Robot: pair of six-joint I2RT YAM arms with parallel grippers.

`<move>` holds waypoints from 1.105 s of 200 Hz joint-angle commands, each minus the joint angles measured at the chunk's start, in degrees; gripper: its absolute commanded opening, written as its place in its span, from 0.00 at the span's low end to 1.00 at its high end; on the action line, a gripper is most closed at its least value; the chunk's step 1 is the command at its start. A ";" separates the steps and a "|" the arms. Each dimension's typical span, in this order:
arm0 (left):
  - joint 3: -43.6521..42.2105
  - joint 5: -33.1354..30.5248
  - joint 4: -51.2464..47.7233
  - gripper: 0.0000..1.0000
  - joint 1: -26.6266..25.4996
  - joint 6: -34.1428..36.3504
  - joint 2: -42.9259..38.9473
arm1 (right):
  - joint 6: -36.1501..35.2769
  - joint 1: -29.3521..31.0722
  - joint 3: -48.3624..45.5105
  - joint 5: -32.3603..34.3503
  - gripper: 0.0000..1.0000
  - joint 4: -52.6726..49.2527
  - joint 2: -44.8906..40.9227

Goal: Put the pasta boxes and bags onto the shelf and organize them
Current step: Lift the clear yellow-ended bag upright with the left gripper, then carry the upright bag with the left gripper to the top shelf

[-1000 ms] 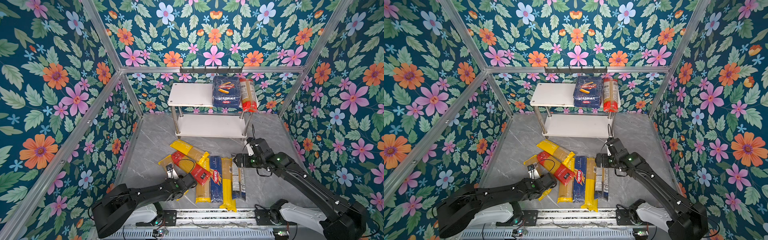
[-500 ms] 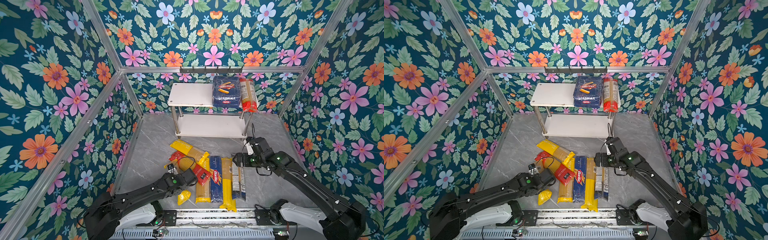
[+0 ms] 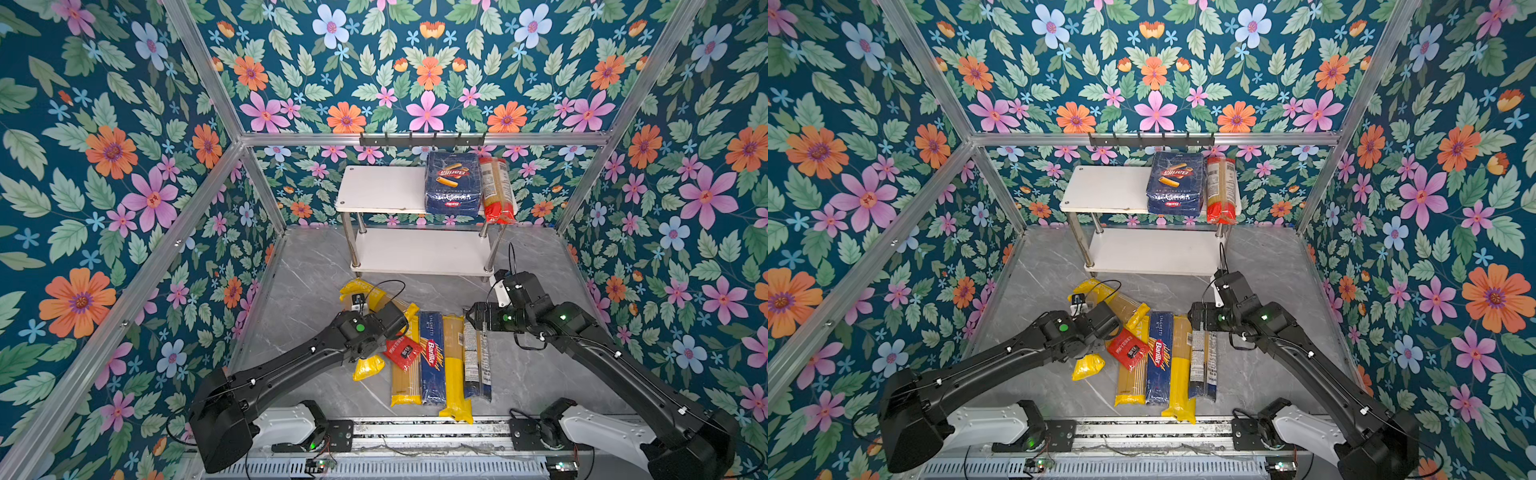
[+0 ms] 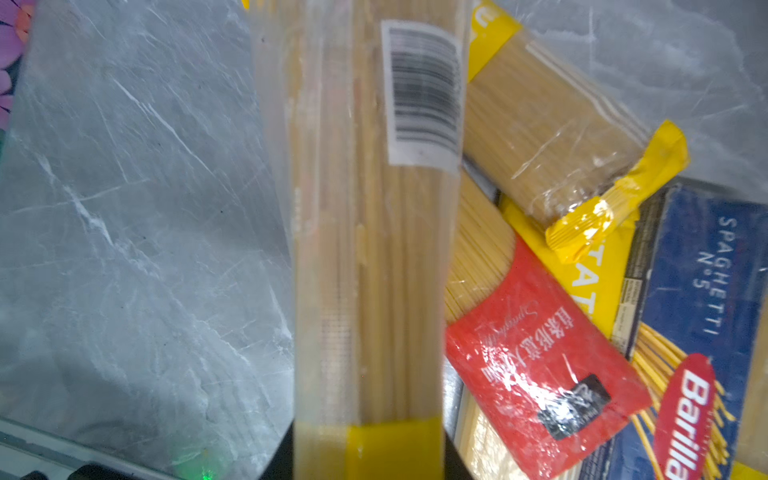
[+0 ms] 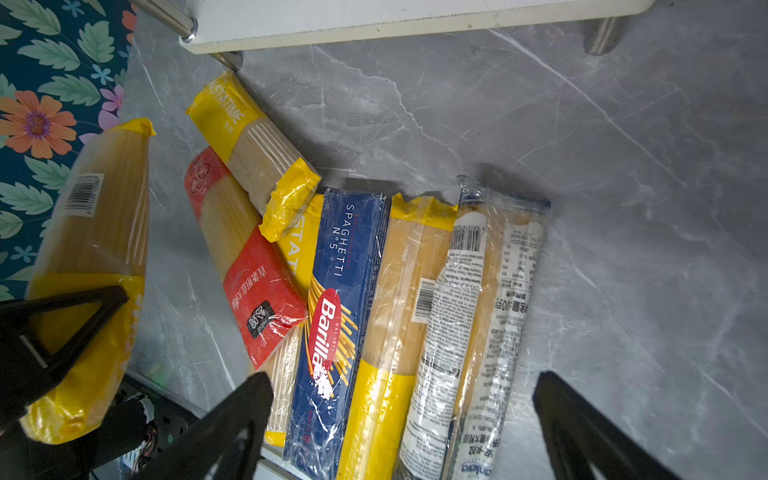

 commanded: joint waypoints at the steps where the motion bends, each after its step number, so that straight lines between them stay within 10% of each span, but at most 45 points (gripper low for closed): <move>1: 4.39 -6.56 -5.73 0.00 0.10 3.93 -0.78 | 0.54 0.04 1.24 0.53 0.99 -0.81 0.70; 89: 26.46 -13.68 -13.71 0.00 2.16 16.09 4.13 | 0.63 0.00 4.85 1.23 0.99 -1.63 2.27; 221: 69.00 -7.75 -1.96 0.00 13.38 43.65 25.69 | 0.55 -0.02 6.45 4.80 0.99 -5.64 -0.86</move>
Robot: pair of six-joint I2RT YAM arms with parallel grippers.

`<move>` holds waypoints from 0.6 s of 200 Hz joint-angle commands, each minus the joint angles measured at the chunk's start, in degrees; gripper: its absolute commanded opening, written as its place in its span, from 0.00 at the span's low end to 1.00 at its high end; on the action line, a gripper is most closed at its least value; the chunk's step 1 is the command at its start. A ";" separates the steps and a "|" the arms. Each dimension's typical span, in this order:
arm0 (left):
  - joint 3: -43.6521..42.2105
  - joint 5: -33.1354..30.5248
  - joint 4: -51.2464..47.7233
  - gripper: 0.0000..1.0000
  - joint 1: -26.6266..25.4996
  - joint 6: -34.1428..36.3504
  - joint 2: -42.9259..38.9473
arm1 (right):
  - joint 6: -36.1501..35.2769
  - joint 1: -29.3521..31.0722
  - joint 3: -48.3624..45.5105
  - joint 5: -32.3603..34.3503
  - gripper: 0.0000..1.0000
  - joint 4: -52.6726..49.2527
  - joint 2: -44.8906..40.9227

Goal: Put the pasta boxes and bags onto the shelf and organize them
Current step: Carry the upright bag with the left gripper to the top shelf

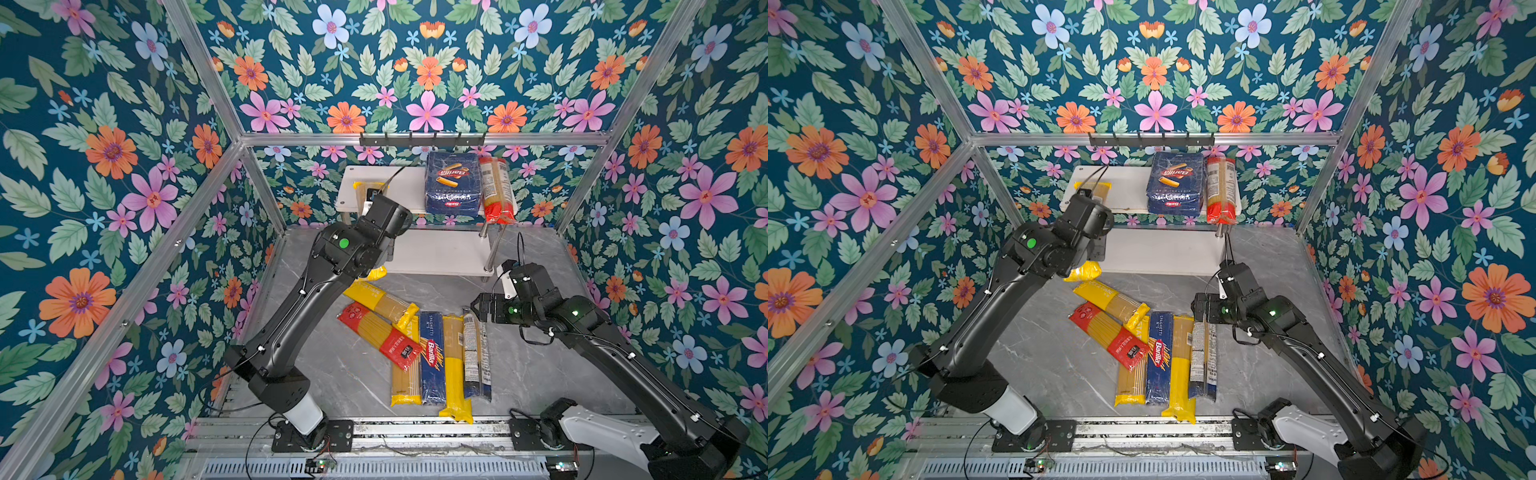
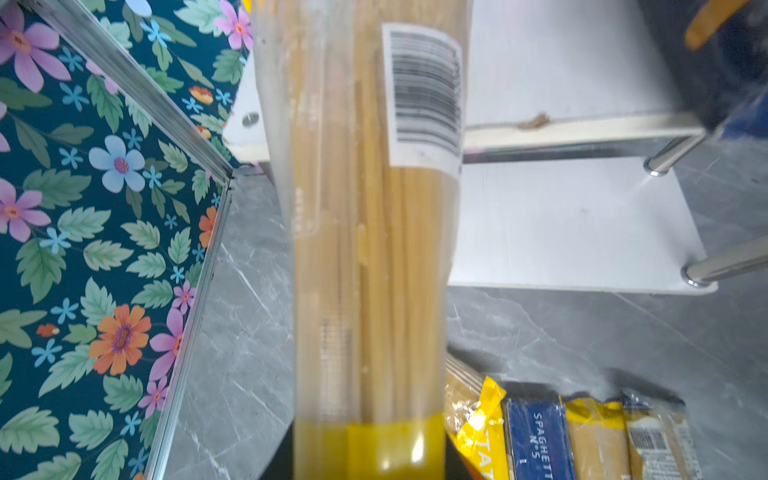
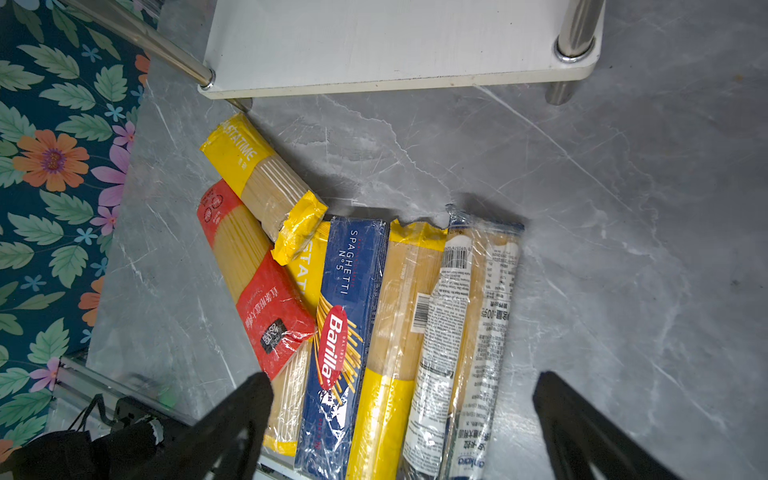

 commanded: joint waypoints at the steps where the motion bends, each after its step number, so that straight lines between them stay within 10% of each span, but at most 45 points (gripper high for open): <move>1: 4.35 -0.01 7.52 0.00 1.55 6.00 1.63 | 0.01 0.02 -0.27 1.32 0.99 -0.36 -0.42; 120: 16.48 9.15 29.67 0.00 7.48 13.59 14.07 | 5.02 -0.02 -2.77 3.90 0.99 1.81 -0.73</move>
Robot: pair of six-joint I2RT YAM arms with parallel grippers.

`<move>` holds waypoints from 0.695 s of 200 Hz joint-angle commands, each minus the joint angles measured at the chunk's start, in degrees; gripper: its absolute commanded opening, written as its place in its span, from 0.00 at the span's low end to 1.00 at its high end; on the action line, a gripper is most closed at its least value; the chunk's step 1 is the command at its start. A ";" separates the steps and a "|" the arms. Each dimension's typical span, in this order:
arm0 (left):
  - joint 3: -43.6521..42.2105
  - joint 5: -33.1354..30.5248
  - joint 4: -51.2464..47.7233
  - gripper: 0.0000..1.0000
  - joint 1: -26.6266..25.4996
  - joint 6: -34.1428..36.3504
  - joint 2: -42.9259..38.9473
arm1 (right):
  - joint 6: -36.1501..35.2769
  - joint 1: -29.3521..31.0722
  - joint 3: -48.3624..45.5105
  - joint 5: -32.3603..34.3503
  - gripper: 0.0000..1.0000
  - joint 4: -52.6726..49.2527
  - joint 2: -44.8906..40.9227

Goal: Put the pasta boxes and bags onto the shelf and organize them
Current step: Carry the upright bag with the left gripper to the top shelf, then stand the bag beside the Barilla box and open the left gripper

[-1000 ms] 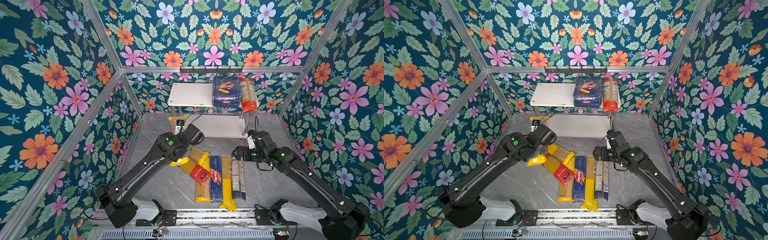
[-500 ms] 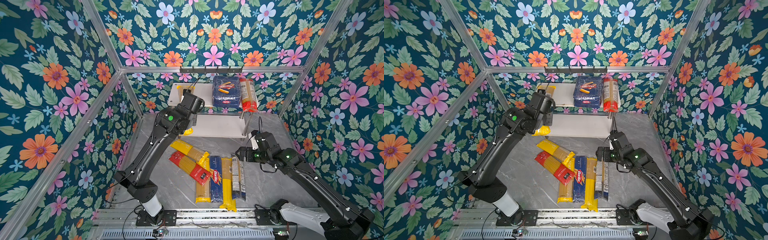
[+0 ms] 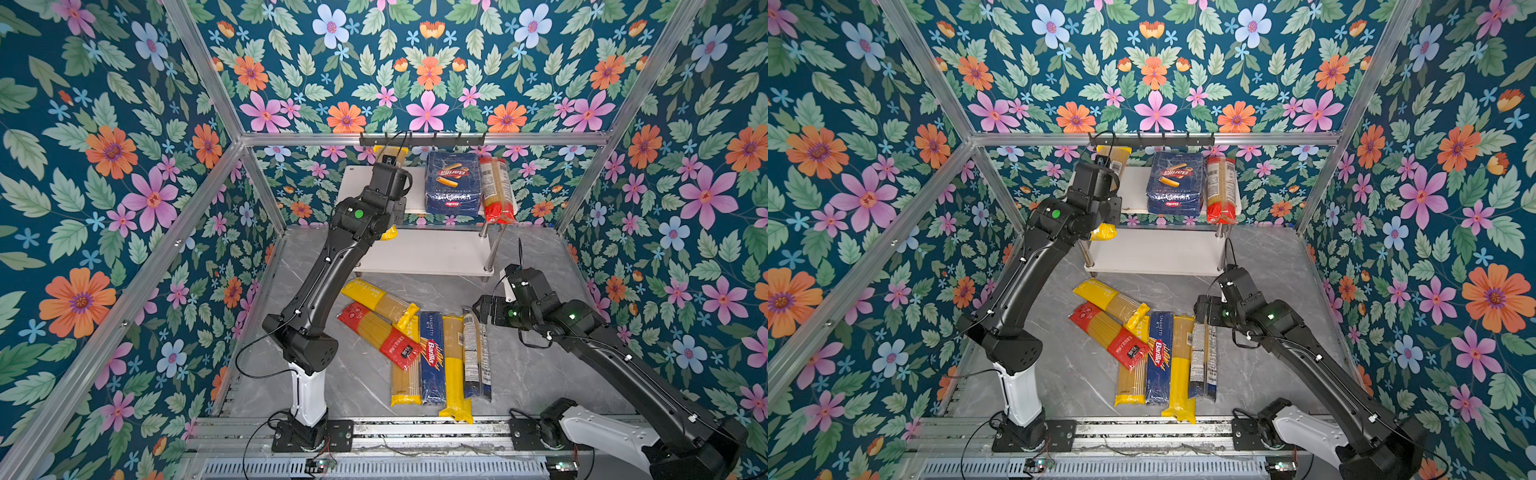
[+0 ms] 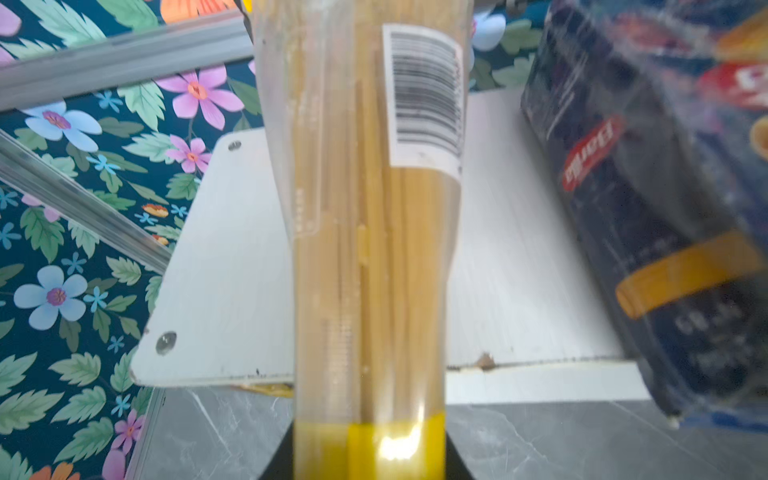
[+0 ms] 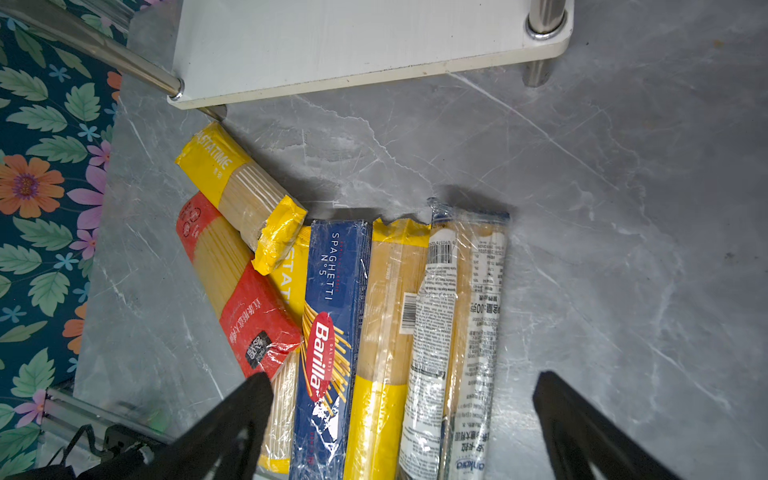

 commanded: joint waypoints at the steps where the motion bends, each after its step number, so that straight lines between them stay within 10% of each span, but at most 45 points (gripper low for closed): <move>1: 1.22 1.20 13.79 0.00 0.64 0.39 -0.70 | 0.91 -0.02 0.70 2.06 0.99 0.18 0.12; 139: 0.98 11.27 21.90 0.00 2.62 -5.32 5.83 | -0.57 -0.01 2.83 6.12 0.99 -2.23 1.19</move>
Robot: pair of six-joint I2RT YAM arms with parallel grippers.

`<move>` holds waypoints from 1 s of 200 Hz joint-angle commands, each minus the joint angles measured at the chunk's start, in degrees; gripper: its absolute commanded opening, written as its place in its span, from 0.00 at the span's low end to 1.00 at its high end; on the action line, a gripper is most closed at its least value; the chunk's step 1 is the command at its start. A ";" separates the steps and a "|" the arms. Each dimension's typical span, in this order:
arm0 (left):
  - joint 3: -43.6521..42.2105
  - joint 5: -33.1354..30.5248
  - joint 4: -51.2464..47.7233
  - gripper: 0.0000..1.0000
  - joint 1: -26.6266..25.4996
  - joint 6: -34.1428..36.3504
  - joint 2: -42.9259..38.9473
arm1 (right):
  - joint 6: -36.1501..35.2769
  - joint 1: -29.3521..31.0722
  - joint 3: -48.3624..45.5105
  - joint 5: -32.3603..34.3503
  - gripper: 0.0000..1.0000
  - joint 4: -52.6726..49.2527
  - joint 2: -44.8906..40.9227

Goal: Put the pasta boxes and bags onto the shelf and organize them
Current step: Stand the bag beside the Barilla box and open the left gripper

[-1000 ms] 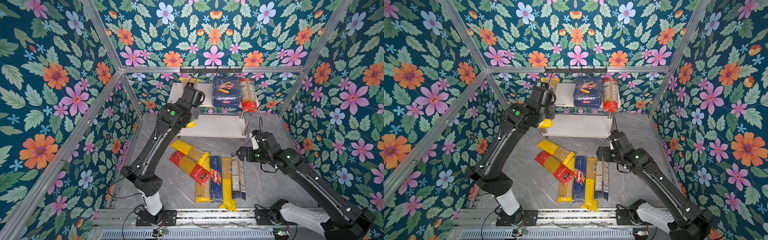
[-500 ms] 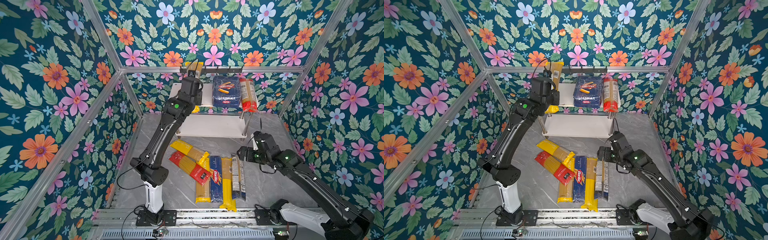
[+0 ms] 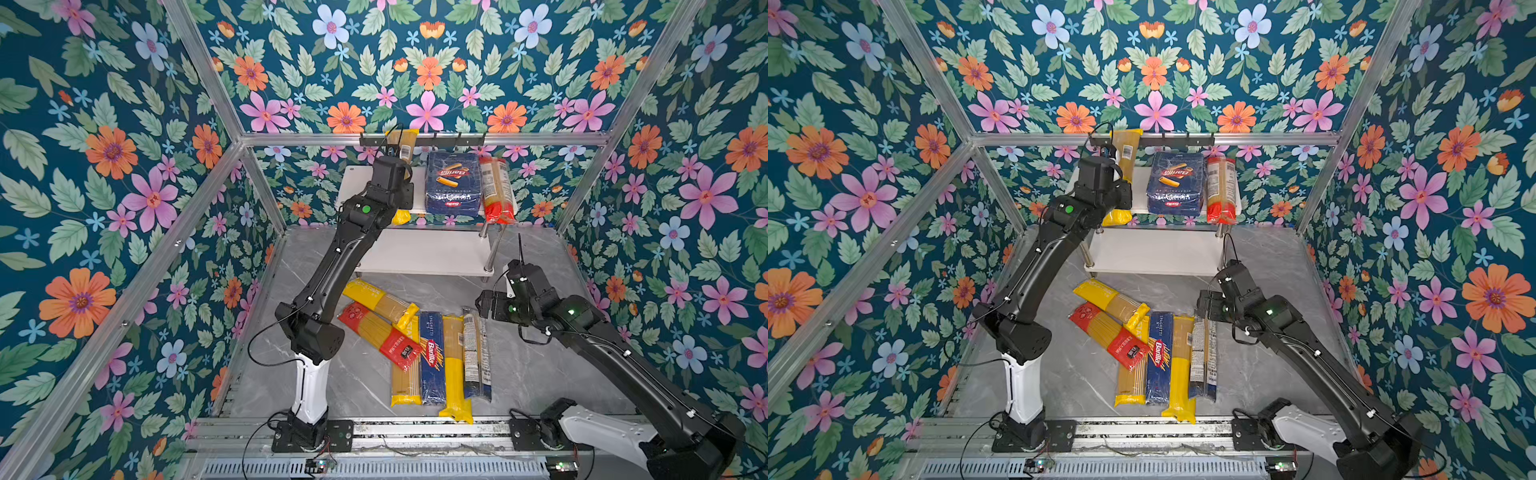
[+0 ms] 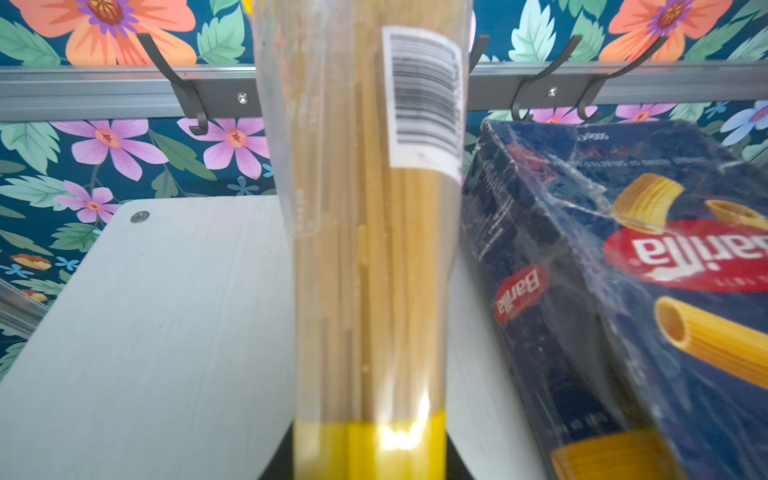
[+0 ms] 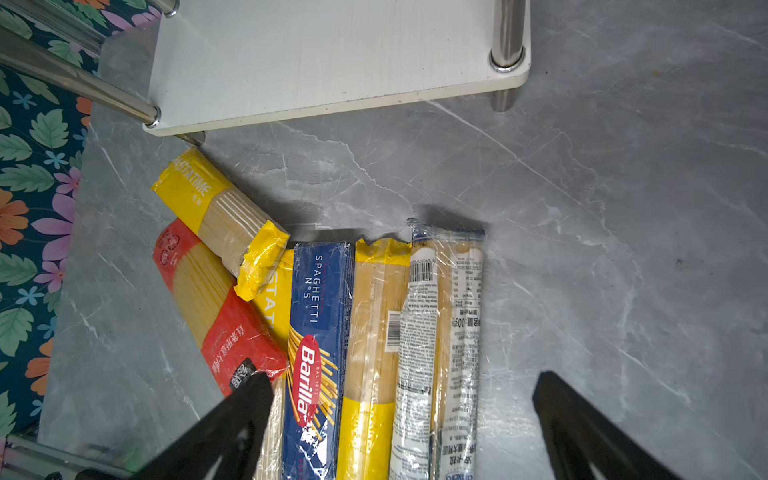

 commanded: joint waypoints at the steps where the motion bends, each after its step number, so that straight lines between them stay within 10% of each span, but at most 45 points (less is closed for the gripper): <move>1: 0.46 1.38 8.47 0.00 0.28 -1.16 0.33 | -0.66 -0.02 0.08 1.49 0.99 -0.69 -0.42; 54: 0.43 2.52 9.32 0.03 0.77 -2.25 1.15 | -0.93 0.04 -0.01 2.11 0.99 -0.62 0.24; 121: -2.53 3.73 11.29 0.64 0.89 -1.91 0.18 | -1.29 -0.11 0.51 2.45 0.99 -0.49 1.70; 200: -5.98 6.37 13.96 0.73 0.89 -2.55 -3.33 | -1.25 -0.37 1.37 3.37 0.99 -1.97 1.03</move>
